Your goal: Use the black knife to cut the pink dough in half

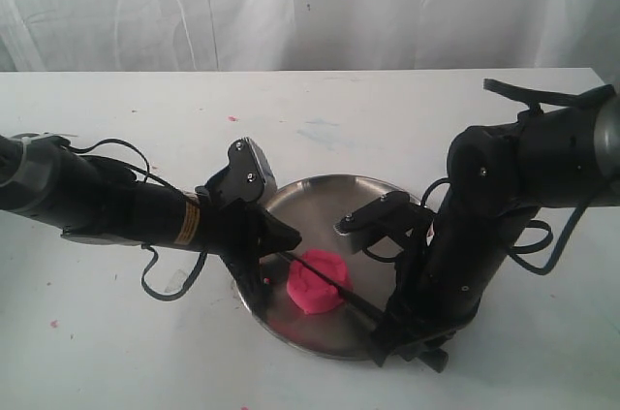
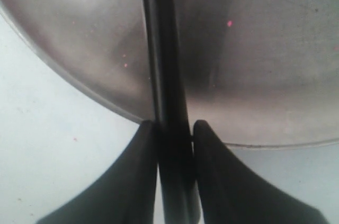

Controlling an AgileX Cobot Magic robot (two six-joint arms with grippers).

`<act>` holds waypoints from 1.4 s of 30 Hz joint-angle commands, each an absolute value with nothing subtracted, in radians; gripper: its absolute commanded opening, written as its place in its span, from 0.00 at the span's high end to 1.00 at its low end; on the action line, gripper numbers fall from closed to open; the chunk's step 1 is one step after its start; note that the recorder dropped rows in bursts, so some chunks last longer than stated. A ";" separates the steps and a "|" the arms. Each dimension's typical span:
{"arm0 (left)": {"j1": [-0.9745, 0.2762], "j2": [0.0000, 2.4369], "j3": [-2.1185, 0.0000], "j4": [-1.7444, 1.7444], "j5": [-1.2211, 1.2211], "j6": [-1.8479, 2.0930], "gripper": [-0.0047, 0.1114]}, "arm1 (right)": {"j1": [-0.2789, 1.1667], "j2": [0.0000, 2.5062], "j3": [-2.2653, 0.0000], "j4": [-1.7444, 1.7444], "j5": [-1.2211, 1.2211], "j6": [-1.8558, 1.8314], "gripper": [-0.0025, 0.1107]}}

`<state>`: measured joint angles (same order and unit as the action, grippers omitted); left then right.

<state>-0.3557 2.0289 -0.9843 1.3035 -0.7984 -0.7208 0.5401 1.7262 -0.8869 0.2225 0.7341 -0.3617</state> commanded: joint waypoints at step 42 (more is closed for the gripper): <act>-0.361 1.402 -0.967 1.278 -0.594 -0.730 0.96 | 0.541 1.738 -0.887 0.212 0.693 -0.343 0.98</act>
<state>-0.3562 1.4931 -0.9719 1.2362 -0.6280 -0.6663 0.5401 1.7269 -0.8869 0.2225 0.7216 -0.3438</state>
